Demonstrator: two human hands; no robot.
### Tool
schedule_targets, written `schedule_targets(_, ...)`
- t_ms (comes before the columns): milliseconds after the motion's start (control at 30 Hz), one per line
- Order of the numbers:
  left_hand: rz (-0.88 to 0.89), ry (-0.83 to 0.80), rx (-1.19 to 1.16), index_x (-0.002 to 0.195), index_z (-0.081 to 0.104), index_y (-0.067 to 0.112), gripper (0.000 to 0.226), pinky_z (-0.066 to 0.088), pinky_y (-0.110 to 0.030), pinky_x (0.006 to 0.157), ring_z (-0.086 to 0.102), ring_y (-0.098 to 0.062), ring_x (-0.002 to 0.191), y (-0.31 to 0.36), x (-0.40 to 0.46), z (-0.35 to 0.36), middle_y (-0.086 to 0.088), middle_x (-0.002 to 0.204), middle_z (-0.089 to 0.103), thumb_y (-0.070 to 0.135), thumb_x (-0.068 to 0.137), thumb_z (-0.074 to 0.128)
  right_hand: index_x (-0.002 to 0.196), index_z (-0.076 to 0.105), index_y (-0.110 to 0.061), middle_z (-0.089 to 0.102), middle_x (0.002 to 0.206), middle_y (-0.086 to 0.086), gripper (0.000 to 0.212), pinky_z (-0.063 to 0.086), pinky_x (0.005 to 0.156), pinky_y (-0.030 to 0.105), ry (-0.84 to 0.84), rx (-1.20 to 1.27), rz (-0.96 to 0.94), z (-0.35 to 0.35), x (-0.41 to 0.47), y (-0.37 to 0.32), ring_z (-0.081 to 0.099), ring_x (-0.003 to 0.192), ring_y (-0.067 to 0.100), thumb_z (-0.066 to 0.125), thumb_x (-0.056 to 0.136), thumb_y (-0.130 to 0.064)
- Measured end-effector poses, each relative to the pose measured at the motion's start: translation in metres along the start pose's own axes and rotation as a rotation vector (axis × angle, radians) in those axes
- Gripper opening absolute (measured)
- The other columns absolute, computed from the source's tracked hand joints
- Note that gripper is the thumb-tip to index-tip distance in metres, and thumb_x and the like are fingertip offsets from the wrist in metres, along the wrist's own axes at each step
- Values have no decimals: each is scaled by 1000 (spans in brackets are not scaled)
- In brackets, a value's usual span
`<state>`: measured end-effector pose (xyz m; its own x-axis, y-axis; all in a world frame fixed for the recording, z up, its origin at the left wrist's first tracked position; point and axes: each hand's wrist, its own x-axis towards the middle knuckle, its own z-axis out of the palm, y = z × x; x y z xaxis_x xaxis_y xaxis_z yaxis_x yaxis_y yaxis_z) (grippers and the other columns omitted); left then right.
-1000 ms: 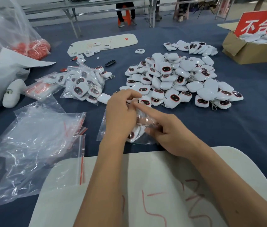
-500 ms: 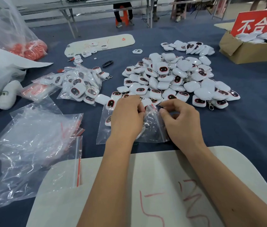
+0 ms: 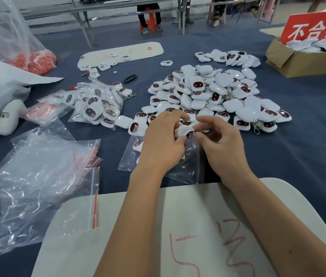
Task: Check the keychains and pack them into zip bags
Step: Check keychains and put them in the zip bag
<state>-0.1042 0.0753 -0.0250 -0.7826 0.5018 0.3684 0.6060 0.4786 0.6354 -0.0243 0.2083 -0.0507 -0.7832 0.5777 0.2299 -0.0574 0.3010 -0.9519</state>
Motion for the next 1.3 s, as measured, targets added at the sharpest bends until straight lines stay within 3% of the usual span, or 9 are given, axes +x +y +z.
schedule_targets(100,-71,157,-156,103,74,27,22,52,-35,87,61,-16,89,9,2,1,5,98,65,13,87,76,119,69,-31,77,105,-9,27,54,66,28,34,166,21,-2,1,0,62,78,8,69,98,-14)
schedule_targets(200,-240,283,-446,90,70,21,12,58,-33,74,67,-19,78,25,3,5,4,85,72,23,87,81,108,75,-31,77,96,-6,13,51,63,22,2,252,40,-2,3,-2,64,76,4,70,100,-21)
schedule_targets(367,-281,120,-440,74,65,22,22,53,-23,64,62,-5,60,29,0,14,10,64,66,17,83,84,98,79,-23,75,81,-5,9,51,59,26,77,317,125,-7,7,-2,63,71,8,71,99,-18)
schedule_targets(467,-313,48,-454,74,66,21,22,57,-31,67,62,-9,60,22,0,10,9,61,65,16,85,83,96,79,-23,71,75,3,12,48,51,25,18,341,148,-8,6,-2,59,62,13,70,100,-16)
schedule_targets(600,-346,-27,-491,83,72,17,9,61,-46,79,67,-15,68,16,-1,3,-3,68,70,18,90,78,95,77,-18,67,64,-1,8,44,45,21,-21,320,139,-6,4,-2,54,49,8,72,99,-15)
schedule_targets(800,-376,-8,-573,90,76,11,7,62,-50,84,67,-17,70,12,2,3,-16,81,74,16,94,73,98,77,-7,63,61,9,16,43,45,23,-81,341,159,-6,4,-1,48,45,17,65,103,-17)
schedule_targets(900,-382,-15,-594,91,75,8,7,63,-44,79,67,-18,70,9,4,4,-19,82,74,14,95,73,95,79,-9,63,62,11,20,43,47,24,-104,346,135,-5,4,-2,47,49,19,63,104,-17)
schedule_targets(1033,-344,-68,-612,92,73,10,8,56,-21,65,61,-7,66,5,4,3,-4,75,67,15,97,70,96,79,-11,62,62,11,18,44,47,25,-93,373,128,-4,4,-2,49,51,18,63,103,-15)
schedule_targets(1300,-317,-114,-612,91,75,12,8,55,-21,65,62,-8,68,8,2,0,-2,75,69,13,97,70,94,80,-18,69,69,2,13,48,48,25,-111,274,35,-5,-2,-8,54,52,14,68,101,-19)
